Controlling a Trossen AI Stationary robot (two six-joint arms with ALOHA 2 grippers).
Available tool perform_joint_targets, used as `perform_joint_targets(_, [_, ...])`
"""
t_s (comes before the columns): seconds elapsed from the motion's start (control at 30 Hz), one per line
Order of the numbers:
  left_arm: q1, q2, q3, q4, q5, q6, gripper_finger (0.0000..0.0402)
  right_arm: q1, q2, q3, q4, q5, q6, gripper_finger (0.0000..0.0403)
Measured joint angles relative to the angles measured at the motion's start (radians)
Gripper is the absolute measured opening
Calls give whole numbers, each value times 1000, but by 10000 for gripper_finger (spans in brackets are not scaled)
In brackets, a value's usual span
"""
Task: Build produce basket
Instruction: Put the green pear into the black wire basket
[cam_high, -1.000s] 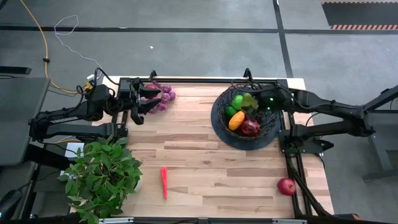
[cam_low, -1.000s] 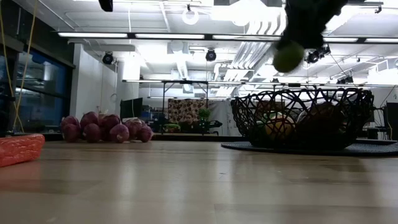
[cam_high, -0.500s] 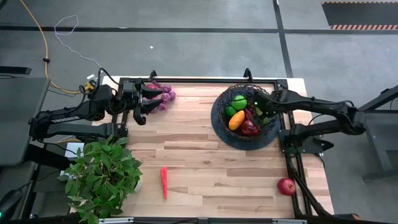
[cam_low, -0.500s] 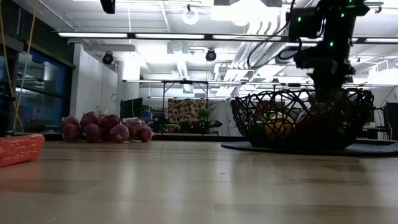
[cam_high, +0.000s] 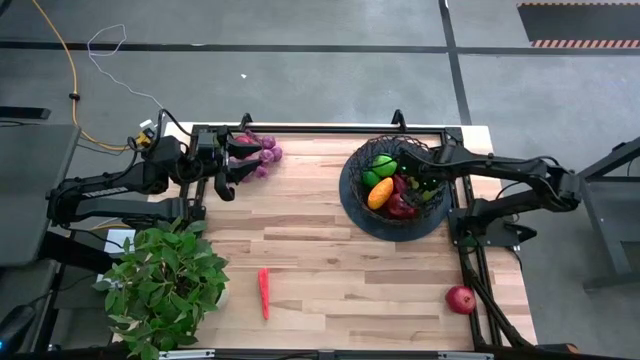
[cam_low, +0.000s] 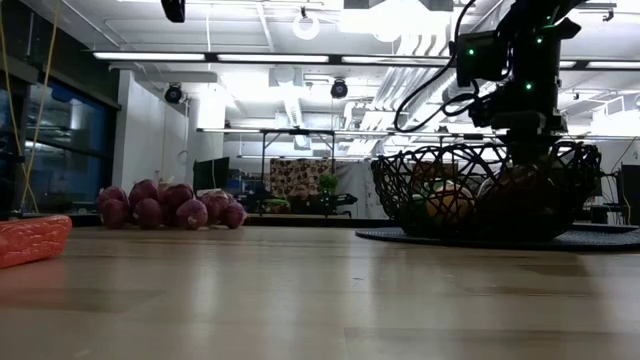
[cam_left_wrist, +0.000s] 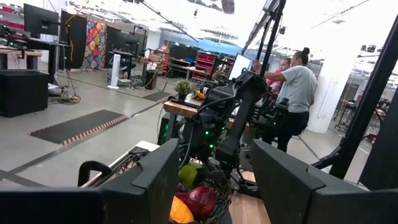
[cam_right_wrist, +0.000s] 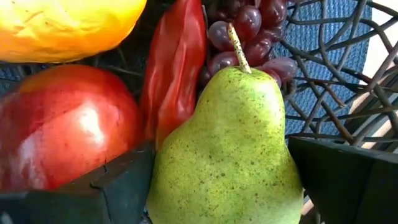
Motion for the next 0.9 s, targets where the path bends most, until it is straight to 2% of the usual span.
perform_joint_targets(0.6, [0,0,0,0,3,-3,186,0,0,0,-6,-52,39,327])
perform_joint_targets(0.83, [0,0,0,0,3,-3,186,0,0,0,-32,-31,27,390])
perform_joint_targets(0.9, [0,0,0,0,3,-3,186,0,0,0,-29,12,24,392])
